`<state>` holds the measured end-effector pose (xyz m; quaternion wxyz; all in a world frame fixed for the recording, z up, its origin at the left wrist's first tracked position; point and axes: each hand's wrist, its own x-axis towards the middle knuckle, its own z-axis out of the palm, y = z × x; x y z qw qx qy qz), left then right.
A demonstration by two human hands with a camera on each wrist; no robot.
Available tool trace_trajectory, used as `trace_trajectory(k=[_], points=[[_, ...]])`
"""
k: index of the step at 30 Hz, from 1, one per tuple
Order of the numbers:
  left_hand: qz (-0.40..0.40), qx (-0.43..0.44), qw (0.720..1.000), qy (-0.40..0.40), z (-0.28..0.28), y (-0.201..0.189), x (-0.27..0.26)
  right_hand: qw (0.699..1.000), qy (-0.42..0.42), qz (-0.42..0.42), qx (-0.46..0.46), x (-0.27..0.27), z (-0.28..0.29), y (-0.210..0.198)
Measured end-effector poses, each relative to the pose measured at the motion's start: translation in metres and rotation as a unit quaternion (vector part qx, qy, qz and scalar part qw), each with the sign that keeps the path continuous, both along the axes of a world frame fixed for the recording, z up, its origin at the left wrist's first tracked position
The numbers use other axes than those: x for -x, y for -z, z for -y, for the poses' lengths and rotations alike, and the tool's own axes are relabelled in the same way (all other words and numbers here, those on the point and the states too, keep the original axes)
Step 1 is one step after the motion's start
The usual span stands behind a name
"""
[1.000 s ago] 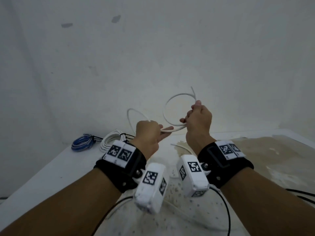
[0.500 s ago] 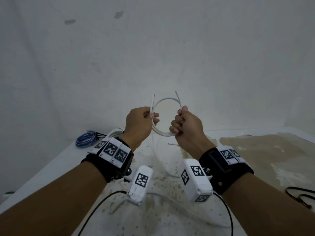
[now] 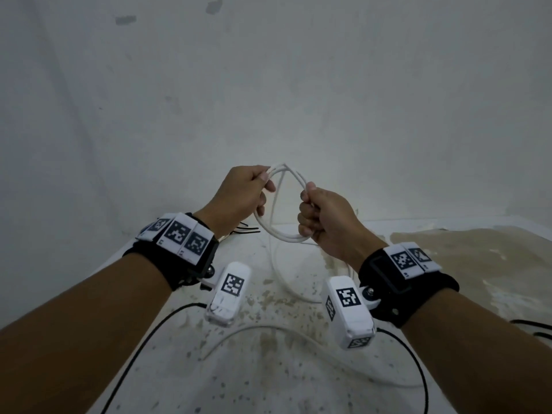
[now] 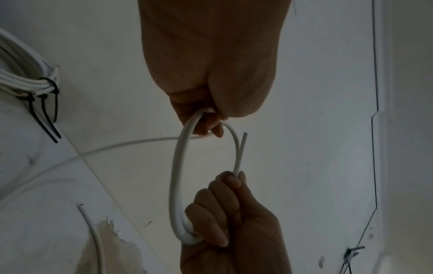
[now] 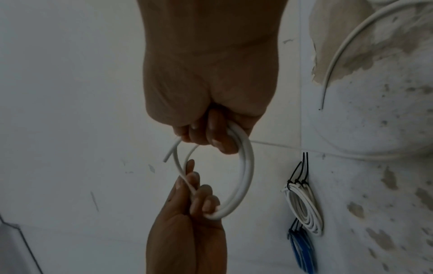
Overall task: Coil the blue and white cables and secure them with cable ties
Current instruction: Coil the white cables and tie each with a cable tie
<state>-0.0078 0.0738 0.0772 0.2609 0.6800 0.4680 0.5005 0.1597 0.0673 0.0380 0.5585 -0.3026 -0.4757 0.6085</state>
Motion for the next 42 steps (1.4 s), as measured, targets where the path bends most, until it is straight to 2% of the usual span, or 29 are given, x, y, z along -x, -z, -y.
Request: trace_trajectory(k=[2, 6, 10, 14, 18, 20, 23, 25, 26, 27, 28, 29, 30, 31, 32, 34, 38, 42], points=[[-0.016, -0.015, 1.0, 0.006, 0.001, 0.0, 0.003, 1.0, -0.01, 0.021, -0.005, 0.002, 0.001, 0.003], [-0.097, -0.047, 0.993, 0.054, 0.007, -0.011, 0.009, 0.999, -0.03, 0.03, -0.012, 0.0, 0.001, 0.007], [-0.14, -0.037, 0.988, 0.063, 0.008, -0.024, 0.009, 0.999, -0.035, 0.013, -0.027, 0.002, 0.001, 0.003], [-0.111, 0.02, 0.99, 0.081, 0.008, -0.035, 0.008, 0.998, -0.045, -0.007, -0.047, 0.002, 0.001, -0.004], [-0.088, 0.045, 0.988, 0.117, 0.008, -0.035, 0.006, 0.998, 0.014, 0.038, -0.053, 0.003, 0.0, -0.006], [-0.097, 0.011, 0.991, 0.097, 0.007, -0.032, 0.001, 0.994, 0.043, 0.075, -0.071, 0.006, -0.002, -0.005], [-0.151, -0.089, 0.984, 0.02, 0.005, -0.026, -0.005, 0.984, 0.052, 0.134, -0.107, 0.008, 0.002, -0.005], [-0.15, -0.108, 0.983, 0.0, 0.002, -0.023, -0.004, 0.976, 0.083, 0.168, -0.114, 0.007, 0.007, -0.007], [-0.149, -0.115, 0.982, -0.004, 0.001, -0.022, -0.004, 0.961, 0.142, 0.204, -0.122, 0.005, 0.008, -0.009], [-0.15, -0.12, 0.981, -0.007, 0.001, -0.023, -0.003, 0.929, 0.232, 0.252, -0.139, 0.002, 0.003, -0.009], [-0.152, -0.126, 0.98, -0.007, 0.001, -0.023, -0.002, 0.883, 0.324, 0.296, -0.167, -0.001, -0.002, -0.011], [-0.153, -0.132, 0.979, -0.004, 0.002, -0.025, -0.002, 0.843, 0.374, 0.328, -0.203, -0.004, -0.005, -0.016], [-0.153, -0.137, 0.979, -0.002, 0.002, -0.026, -0.001, 0.824, 0.365, 0.361, -0.237, -0.006, -0.008, -0.023], [-0.151, -0.142, 0.978, -0.001, 0.001, -0.027, -0.001, 0.819, 0.32, 0.401, -0.258, -0.006, -0.01, -0.03], [-0.144, -0.145, 0.979, 0.0, 0.001, -0.028, -0.001, 0.819, 0.268, 0.433, -0.263, -0.008, -0.01, -0.037], [-0.114, -0.147, 0.983, -0.004, -0.002, -0.03, 0.002, 0.838, 0.215, 0.427, -0.264, -0.012, -0.008, -0.048], [-0.055, -0.149, 0.987, -0.018, -0.007, -0.033, 0.009, 0.922, 0.122, 0.296, -0.218, -0.022, -0.002, -0.063], [-0.027, -0.152, 0.988, -0.002, -0.008, -0.037, 0.008, 0.97, 0.047, 0.184, -0.154, -0.021, -0.003, -0.053]])
